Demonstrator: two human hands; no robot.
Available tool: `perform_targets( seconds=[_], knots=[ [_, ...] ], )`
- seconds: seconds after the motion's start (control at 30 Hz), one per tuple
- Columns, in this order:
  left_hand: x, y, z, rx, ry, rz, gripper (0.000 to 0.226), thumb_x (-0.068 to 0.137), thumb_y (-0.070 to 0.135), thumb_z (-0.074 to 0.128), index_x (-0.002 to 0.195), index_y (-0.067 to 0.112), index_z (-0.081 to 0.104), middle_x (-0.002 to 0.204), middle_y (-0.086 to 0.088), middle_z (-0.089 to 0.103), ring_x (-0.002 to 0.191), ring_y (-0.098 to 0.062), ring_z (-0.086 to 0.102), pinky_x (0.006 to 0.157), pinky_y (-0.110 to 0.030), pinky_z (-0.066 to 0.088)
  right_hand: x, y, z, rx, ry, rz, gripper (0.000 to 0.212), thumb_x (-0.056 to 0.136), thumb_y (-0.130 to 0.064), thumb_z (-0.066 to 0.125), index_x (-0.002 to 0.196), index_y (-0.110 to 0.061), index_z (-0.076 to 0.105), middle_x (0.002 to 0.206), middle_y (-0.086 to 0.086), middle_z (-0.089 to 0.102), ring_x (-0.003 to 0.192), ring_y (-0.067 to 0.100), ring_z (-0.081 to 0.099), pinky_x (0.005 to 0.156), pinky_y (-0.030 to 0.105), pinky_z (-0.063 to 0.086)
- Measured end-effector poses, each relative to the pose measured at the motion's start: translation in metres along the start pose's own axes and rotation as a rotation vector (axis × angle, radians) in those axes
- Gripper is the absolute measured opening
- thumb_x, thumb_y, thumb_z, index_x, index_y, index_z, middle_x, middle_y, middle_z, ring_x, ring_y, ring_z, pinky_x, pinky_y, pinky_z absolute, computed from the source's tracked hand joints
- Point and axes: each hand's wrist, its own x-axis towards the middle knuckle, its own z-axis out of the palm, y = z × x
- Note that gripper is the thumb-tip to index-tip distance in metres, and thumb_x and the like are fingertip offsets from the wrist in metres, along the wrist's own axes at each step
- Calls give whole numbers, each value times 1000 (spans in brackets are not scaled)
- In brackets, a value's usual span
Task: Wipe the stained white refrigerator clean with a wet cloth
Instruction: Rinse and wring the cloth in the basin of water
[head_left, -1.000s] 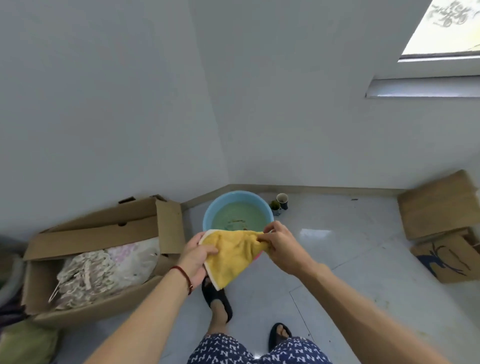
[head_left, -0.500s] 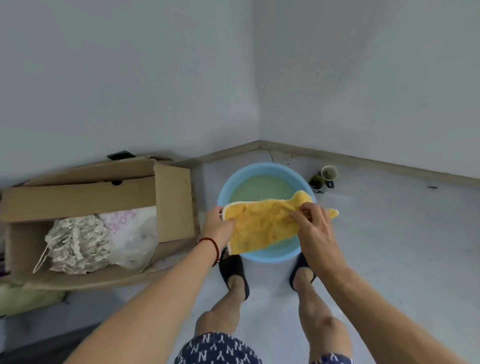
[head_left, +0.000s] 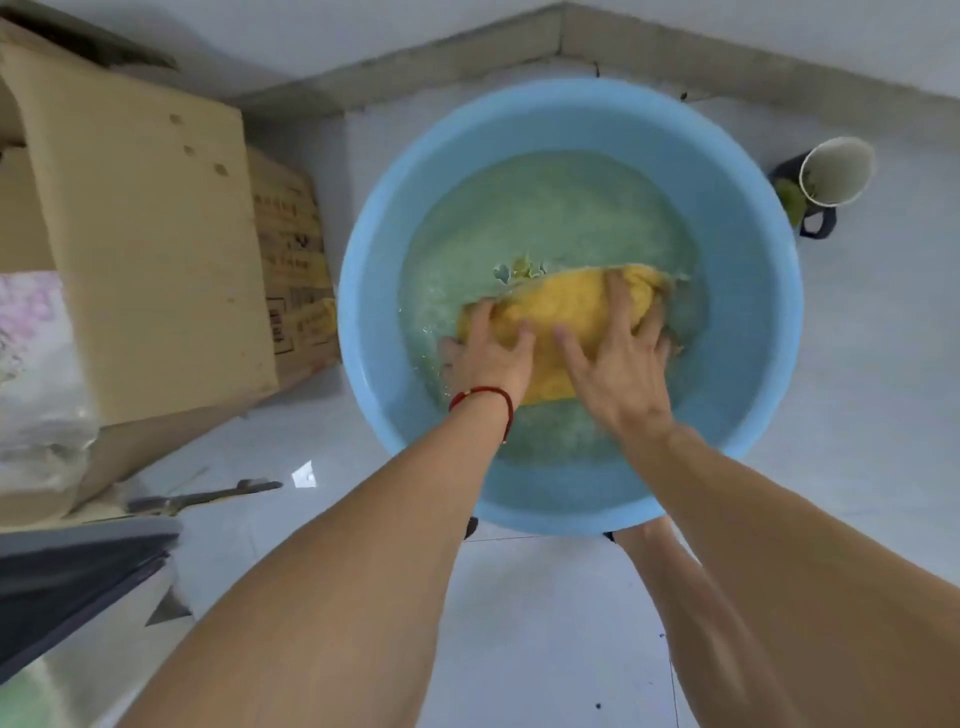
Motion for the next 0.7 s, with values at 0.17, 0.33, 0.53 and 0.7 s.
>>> perform_targets(
  seconds=[0.17, 0.33, 0.53, 0.7],
  knots=[
    [27, 7, 9, 44, 1, 34, 64, 91, 39, 66, 145, 18, 38, 145, -13, 49, 136, -34, 46, 108, -34, 41, 10, -19, 19, 155, 185, 376, 65, 93, -37, 62, 147, -13, 34, 147, 24, 36, 130, 45, 44, 104, 45, 42],
    [10, 25, 7, -310, -209, -71, 46, 85, 54, 53, 113, 19, 64, 106, -6, 72, 104, -29, 68, 99, -43, 54, -1, -46, 24, 802, 21, 407, 72, 71, -58, 66, 136, -32, 54, 116, -1, 72, 108, 25, 68, 102, 46, 54],
    [11, 21, -5, -107, -200, 109, 35, 106, 38, 45, 111, 10, 66, 111, -14, 70, 100, -30, 66, 96, -45, 53, 14, -34, 8, 69, -20, 129, 61, 100, -65, 48, 131, -14, 63, 123, 25, 66, 117, 45, 62, 100, 48, 50],
    [21, -1, -29, -52, -200, 20, 24, 97, 34, 57, 118, 22, 58, 118, -7, 66, 105, -27, 64, 94, -43, 55, 16, -15, -3, -418, 133, -67, 48, 100, -44, 46, 128, -5, 48, 132, 23, 53, 125, 44, 51, 94, 52, 48]
  ],
)
